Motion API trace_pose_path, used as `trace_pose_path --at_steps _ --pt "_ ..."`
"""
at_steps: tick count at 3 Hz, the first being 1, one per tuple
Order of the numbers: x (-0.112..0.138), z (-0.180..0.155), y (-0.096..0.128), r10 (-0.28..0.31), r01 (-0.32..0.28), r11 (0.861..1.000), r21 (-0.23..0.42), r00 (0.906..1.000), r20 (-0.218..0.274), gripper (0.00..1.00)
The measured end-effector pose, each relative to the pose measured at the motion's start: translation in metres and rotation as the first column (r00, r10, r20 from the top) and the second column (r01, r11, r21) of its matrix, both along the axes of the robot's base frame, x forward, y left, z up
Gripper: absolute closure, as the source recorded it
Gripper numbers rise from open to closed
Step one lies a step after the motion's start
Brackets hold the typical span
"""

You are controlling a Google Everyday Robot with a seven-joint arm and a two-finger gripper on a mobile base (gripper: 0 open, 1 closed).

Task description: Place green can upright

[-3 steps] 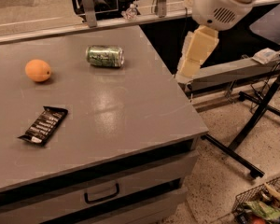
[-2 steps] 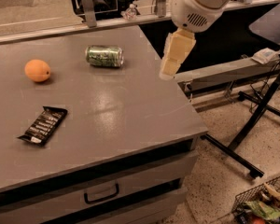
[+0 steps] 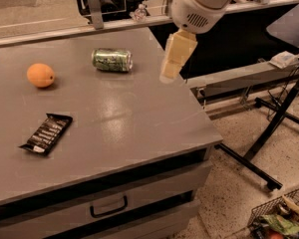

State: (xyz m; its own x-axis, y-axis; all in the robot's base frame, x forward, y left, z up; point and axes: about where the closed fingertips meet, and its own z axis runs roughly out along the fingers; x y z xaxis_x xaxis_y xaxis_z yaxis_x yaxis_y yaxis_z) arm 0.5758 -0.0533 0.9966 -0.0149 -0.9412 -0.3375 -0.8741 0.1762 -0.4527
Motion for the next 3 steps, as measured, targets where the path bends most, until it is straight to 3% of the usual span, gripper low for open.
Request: trace_pose_path --at_steps 2,3 --pt "0.036 -0.025 0.044 -0.022 0.024 0.999 0.023 0.9956 -0.091 0.0" --pt "0.05 -0.047 0.062 0.006 -0.006 1.0 -0.001 0.9914 -0.13 0.0"
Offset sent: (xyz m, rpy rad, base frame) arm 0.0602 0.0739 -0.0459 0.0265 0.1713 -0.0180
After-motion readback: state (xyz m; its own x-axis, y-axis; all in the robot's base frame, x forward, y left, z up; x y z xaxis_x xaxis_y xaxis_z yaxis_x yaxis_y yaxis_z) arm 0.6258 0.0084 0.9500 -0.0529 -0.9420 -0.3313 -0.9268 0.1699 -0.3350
